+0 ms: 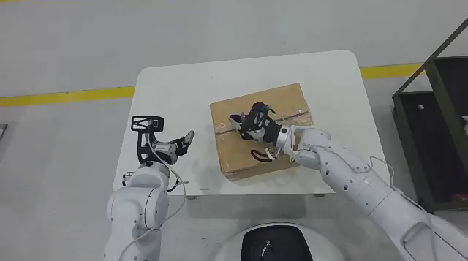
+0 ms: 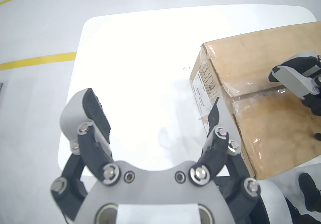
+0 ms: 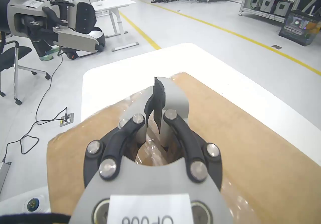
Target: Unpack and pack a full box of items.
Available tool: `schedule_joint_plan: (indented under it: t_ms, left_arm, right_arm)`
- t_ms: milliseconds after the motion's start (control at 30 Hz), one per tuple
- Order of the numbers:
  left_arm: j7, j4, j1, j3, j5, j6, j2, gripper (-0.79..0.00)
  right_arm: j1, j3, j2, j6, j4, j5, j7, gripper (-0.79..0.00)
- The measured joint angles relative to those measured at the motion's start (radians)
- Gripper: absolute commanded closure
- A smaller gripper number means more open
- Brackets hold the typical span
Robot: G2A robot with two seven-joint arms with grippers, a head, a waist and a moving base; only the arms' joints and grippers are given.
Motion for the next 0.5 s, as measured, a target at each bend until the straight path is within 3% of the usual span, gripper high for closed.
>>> schedule_joint_plan:
  t_ms: [233,500]
  left_arm:
    - [0.000,0.014,-0.026,0.029,0.011,-0.009,-0.001,-0.785]
    - [-0.003,0.029,-0.042,0.055,0.022,-0.010,-0.002,-0.785]
  right_arm:
    - [-0.089,0.121,0.046,-0.022,-0.077,-0.022,0.010,0.000]
    - [-0.222,0.291,0.102,-0.049,-0.248,-0.016,0.101,0.000]
